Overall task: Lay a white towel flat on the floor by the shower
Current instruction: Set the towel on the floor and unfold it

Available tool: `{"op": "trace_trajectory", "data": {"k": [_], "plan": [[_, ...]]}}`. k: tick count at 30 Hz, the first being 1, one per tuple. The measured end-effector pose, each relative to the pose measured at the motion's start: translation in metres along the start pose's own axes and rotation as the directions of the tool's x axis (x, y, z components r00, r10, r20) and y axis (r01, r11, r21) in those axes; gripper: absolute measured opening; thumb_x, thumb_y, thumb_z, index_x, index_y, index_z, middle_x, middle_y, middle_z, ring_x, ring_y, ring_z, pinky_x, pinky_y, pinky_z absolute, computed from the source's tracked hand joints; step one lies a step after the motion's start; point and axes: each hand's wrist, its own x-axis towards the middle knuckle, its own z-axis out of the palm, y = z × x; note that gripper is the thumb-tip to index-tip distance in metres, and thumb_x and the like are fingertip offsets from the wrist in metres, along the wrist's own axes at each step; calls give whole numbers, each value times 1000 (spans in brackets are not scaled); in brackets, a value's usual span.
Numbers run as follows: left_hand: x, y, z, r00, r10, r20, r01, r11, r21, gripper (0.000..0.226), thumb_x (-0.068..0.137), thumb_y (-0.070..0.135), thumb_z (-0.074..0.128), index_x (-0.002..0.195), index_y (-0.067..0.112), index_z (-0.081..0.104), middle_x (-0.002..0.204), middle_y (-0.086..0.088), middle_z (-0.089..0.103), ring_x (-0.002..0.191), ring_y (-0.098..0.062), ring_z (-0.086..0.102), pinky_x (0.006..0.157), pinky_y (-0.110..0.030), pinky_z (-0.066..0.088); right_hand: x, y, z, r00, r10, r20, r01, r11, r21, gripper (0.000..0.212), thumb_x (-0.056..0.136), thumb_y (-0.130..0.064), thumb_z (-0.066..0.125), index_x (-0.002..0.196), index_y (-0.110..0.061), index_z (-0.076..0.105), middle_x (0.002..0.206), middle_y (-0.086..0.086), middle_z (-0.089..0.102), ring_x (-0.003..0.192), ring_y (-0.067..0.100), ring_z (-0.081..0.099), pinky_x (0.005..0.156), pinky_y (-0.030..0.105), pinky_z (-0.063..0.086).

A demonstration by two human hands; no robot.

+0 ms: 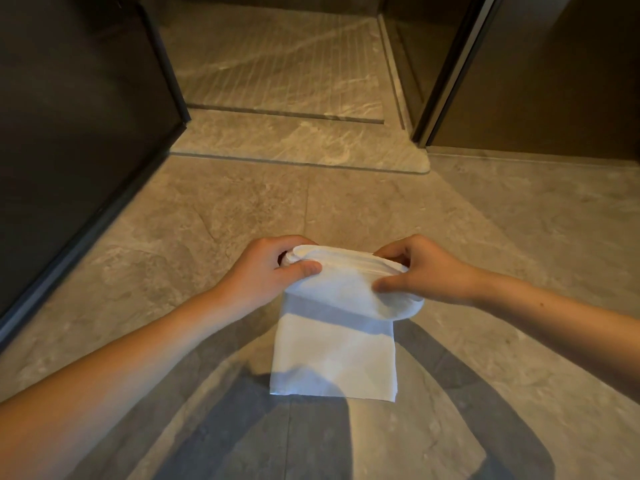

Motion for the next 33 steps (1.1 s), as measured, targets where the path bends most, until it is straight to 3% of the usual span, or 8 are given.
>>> {"op": "trace_trajectory", "data": {"k": [7, 10, 13, 17, 22, 26, 29, 33], "plan": [[-5, -1, 3, 998, -40, 42, 41, 999, -20, 11, 88, 17, 70, 97, 22, 72, 89, 2, 73, 84, -15, 67, 69, -30, 47, -6, 13, 12, 994, 111, 25, -107, 986, -129, 11, 72, -16, 78, 79, -8, 74, 80, 11, 72, 77, 26, 66, 70, 41, 52], [-5, -1, 1, 999, -28, 36, 29, 999, -21, 16, 88, 20, 70, 102, 27, 70, 93, 10, 71, 85, -11, 66, 69, -28, 48, -5, 11, 11, 991, 88, -99, -100, 988, -122, 3, 76, -11, 72, 79, -13, 72, 79, 6, 71, 77, 21, 66, 68, 35, 49], [-1, 2, -4, 998, -2, 65, 2, 1000, -4, 35, 86, 16, 71, 115, 36, 63, 107, 24, 65, 97, 0, 61, 75, -20, 50, -2, 8, 8, 976, 52, -211, -67, 996, -60, 14, 80, -6, 66, 85, -16, 73, 82, 0, 72, 78, 12, 64, 63, 22, 45], [3, 13, -8, 980, 121, 159, -136, 987, 83, 56, 91, 6, 62, 124, 50, 52, 128, 37, 49, 120, 16, 43, 88, 0, 33, 0, 5, 3, 966, -11, -258, 16, 1000, 19, 22, 83, 0, 61, 95, -14, 73, 90, -2, 72, 82, 5, 63, 64, 10, 43], [12, 8, -7, 980, 172, 97, -182, 977, 112, 37, 92, 2, 60, 119, 27, 67, 118, 16, 61, 109, 7, 55, 80, -5, 39, -2, 6, -10, 980, -134, -148, 135, 991, -1, 53, 81, 3, 63, 125, -26, 58, 110, -6, 65, 99, -1, 59, 80, 13, 48], [13, 1, -6, 992, 101, 69, -106, 993, 59, 37, 92, 2, 60, 117, 28, 68, 121, 17, 63, 113, 9, 54, 88, -7, 41, -8, 10, -13, 968, -241, 67, 245, 967, -65, 79, 78, 0, 64, 141, -40, 36, 133, -23, 48, 122, 4, 49, 94, 15, 44], [11, -4, -7, 998, 44, 50, -46, 998, 31, 39, 91, 3, 61, 112, 35, 68, 117, 29, 60, 112, 16, 51, 87, -2, 36, -12, 18, -11, 948, -285, 140, 302, 945, -123, 68, 81, -1, 65, 137, -34, 45, 137, -22, 46, 127, 1, 44, 98, 16, 41], [6, -6, -13, 998, -26, 54, 27, 1000, -9, 43, 90, 5, 63, 107, 44, 67, 108, 48, 54, 109, 26, 45, 83, 3, 33, -18, 27, -10, 976, -210, 62, 211, 977, -5, 48, 87, 6, 56, 122, -26, 63, 127, -15, 59, 117, 5, 56, 93, 36, 52]]}}
